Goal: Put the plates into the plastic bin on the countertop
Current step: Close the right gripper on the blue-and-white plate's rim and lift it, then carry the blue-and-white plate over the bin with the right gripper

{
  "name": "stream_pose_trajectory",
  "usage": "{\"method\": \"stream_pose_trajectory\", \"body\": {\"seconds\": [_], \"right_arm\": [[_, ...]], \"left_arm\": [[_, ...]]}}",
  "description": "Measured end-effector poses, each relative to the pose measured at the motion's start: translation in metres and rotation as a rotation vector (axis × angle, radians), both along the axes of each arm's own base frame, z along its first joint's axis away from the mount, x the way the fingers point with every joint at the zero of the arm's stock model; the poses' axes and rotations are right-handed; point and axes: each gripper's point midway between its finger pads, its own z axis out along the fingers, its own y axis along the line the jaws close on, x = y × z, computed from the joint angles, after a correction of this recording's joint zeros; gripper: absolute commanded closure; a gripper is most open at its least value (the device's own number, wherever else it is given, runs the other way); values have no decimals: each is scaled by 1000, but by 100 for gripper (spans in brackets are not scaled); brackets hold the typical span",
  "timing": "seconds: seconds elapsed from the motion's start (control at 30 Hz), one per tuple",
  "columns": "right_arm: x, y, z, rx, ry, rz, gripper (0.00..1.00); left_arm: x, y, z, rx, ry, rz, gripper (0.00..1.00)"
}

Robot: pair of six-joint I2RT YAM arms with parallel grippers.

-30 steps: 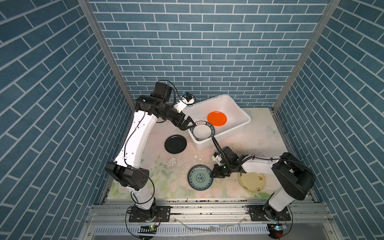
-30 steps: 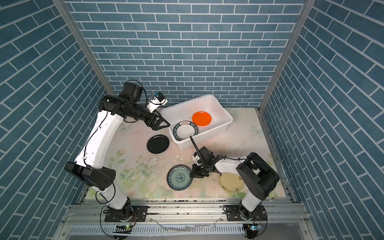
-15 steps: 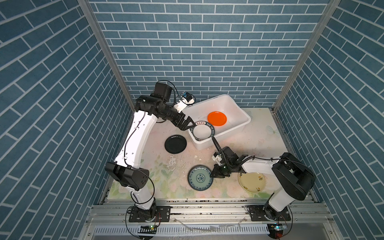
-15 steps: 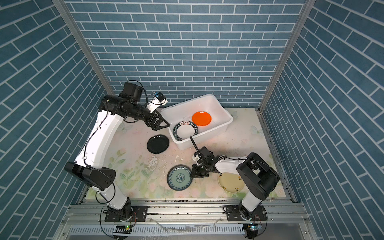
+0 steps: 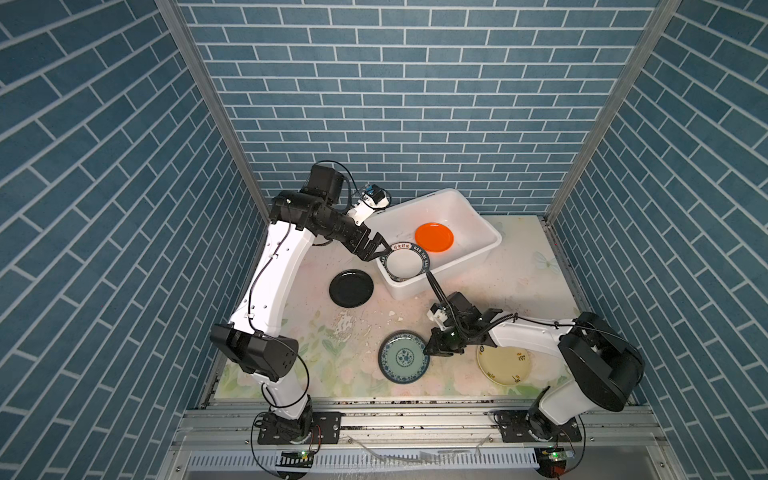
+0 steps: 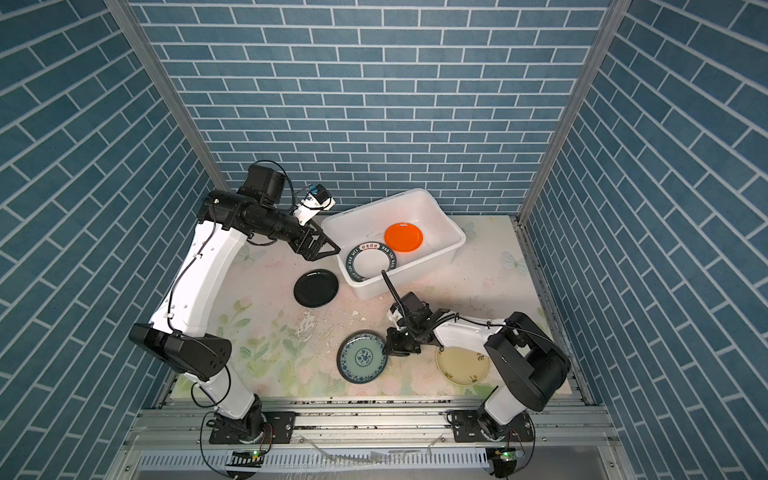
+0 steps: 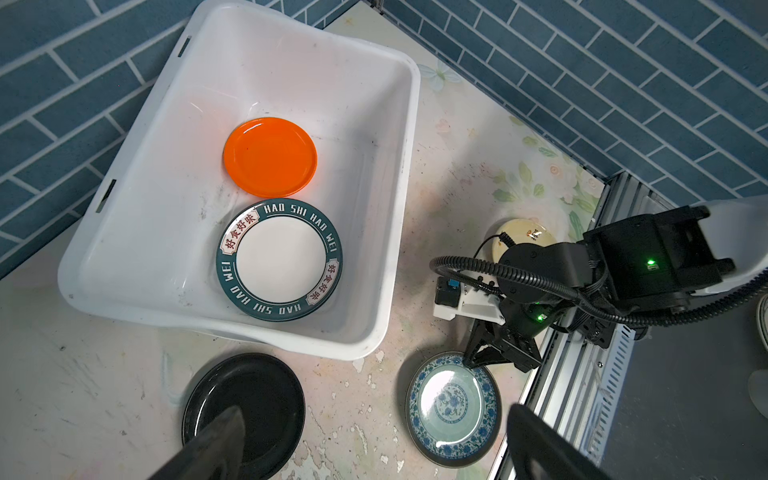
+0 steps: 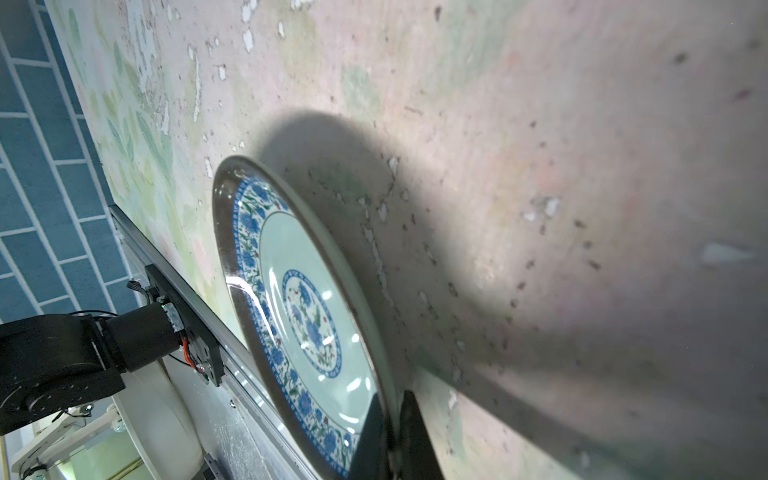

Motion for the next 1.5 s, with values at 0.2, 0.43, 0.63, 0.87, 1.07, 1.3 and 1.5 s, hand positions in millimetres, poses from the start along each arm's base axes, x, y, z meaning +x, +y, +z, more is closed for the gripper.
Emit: {"method": "stream_pose_trajectory", "body": {"seconds": [0.2,0.43,0.63,0.87,1.07,1.3,1.5], "right_arm": [[-5,-16,24,-41,-28,-8,100],[-12,-27,70,-24,-74,-5,100],[-19,-39,117,-15,-103,7,100],[5,-43,175,60,-153,-46,100],[53,-29,220,148,-178,-85,100],[142,-26,238,198,-214,-180,100],[215,-37,213,189,-205,-269,100]], "left_arm": [[0,1,0,5,-2,3,0],[1,1,-1,10,-3,7,1],[-1,3,0,13,-7,10,0],[-12,9,10,16,-36,18,0],[-21,14,24,16,-82,29,0],[-26,19,28,28,-107,44,0],[-27,20,30,27,-111,46,0]]}}
